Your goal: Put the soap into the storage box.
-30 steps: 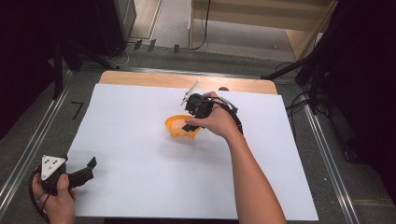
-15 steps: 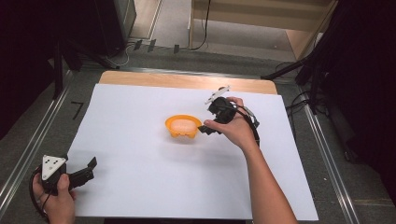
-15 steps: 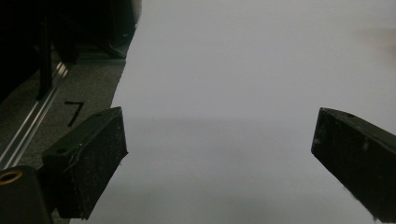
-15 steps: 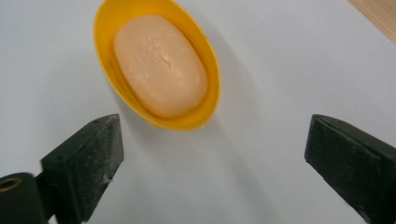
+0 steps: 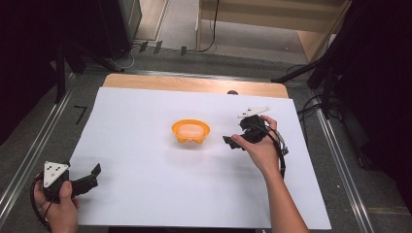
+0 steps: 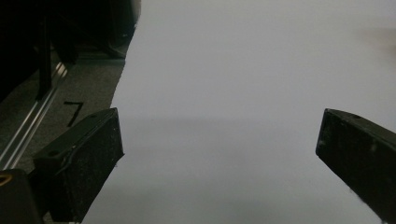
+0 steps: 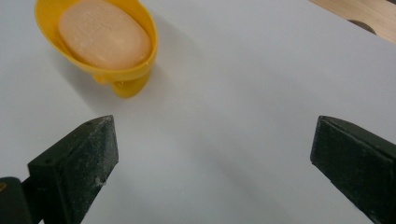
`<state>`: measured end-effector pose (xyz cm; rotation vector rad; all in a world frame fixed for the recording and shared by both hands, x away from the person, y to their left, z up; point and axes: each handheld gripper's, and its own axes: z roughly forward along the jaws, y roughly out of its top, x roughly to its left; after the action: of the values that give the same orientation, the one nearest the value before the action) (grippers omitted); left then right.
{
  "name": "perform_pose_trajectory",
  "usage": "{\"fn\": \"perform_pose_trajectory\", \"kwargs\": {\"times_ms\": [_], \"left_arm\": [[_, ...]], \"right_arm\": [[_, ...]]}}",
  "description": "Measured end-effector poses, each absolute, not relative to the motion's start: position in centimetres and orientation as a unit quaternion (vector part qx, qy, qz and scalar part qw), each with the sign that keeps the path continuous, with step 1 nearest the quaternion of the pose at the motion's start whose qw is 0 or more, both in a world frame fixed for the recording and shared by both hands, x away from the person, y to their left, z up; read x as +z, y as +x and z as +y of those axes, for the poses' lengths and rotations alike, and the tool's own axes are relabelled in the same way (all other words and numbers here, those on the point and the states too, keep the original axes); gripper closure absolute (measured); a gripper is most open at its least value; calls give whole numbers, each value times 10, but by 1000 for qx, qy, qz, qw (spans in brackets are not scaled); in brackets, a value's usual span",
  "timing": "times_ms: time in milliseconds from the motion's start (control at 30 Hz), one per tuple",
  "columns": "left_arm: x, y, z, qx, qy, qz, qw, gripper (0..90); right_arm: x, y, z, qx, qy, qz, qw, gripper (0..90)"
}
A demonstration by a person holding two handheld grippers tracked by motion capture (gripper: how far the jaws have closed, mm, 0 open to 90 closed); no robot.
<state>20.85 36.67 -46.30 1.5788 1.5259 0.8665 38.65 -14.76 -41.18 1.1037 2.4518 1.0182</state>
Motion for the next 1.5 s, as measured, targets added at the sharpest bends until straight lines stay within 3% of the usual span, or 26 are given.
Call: {"fn": "perform_pose_trajectory", "kwargs": {"times_ms": [233, 867, 1500], "left_arm": [[-463, 209, 366, 336, 623, 596, 379, 0], [-463, 208, 365, 339, 623, 594, 380, 0], [-463, 209, 365, 338, 627, 593, 376, 0]], "right_arm": [[-426, 365, -169, 345, 390, 838, 162, 11], [-456, 314, -238, 403, 445, 784, 157, 0], [-482, 261, -312, 437, 504, 720, 190, 0]]}}
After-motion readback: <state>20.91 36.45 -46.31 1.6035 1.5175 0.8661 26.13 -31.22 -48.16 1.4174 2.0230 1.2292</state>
